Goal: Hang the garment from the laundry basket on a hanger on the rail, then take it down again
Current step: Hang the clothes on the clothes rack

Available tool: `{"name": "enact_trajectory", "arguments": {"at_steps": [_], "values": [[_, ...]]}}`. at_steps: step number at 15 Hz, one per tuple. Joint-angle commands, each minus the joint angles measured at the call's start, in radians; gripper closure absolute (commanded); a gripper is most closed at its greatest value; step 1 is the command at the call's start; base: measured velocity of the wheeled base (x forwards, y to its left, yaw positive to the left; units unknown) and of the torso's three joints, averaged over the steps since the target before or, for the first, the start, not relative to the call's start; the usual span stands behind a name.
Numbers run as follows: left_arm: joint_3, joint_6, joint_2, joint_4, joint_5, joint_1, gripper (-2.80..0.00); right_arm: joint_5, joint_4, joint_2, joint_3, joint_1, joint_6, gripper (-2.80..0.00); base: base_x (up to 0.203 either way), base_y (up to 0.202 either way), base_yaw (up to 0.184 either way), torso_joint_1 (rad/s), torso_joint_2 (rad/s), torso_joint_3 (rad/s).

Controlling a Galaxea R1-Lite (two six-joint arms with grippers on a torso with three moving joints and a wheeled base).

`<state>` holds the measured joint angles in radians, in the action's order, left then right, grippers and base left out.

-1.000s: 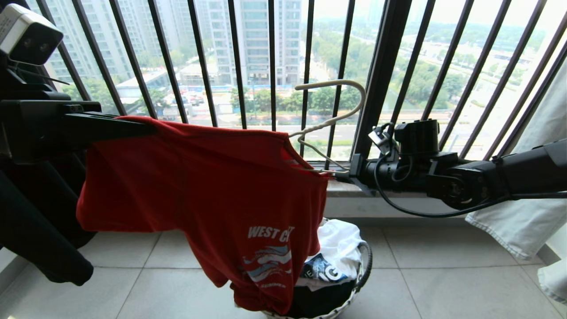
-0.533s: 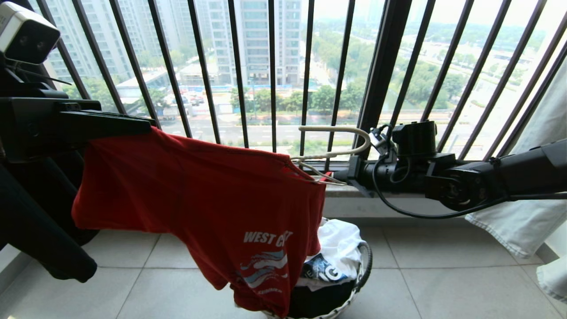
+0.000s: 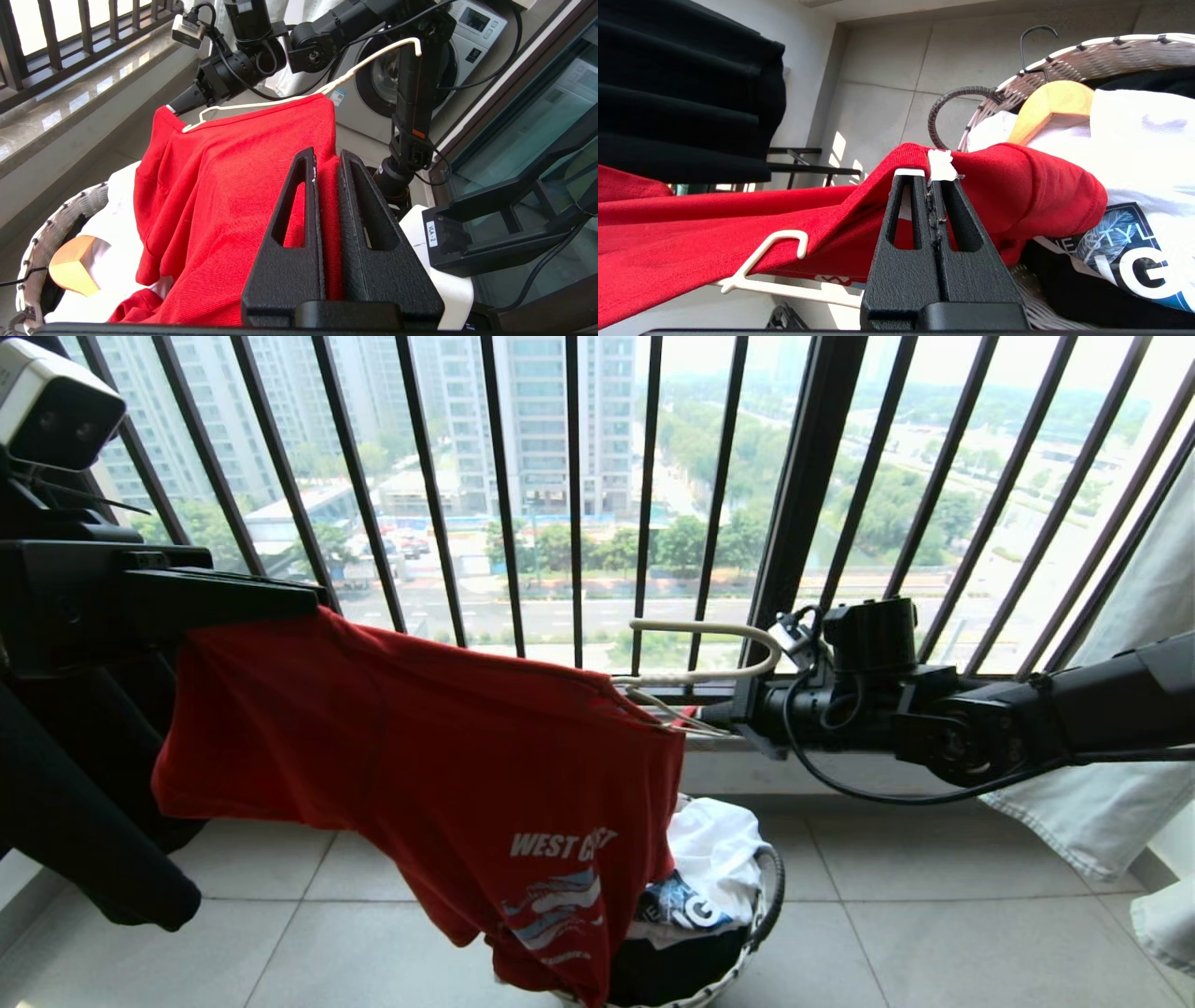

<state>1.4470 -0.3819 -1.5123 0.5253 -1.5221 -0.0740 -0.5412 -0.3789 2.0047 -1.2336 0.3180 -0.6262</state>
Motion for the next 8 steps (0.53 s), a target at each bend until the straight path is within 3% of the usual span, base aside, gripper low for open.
{"name": "enact_trajectory", "arguments": {"at_steps": [1,8], "values": [[0.001,-0.002,0.001,0.002,-0.008,-0.003,0.0,-0.019,-0.003,-0.001,0.021,0.01,0.013,0.0,0.0,0.0,0.0,0.0,0.0,0.0],[0.004,0.006,0.011,0.002,-0.008,-0.018,0.0,-0.136,0.004,0.0,0.043,0.013,0.067,0.0,0.0,0.0,0.0,0.0,0.0,0.0]]}}
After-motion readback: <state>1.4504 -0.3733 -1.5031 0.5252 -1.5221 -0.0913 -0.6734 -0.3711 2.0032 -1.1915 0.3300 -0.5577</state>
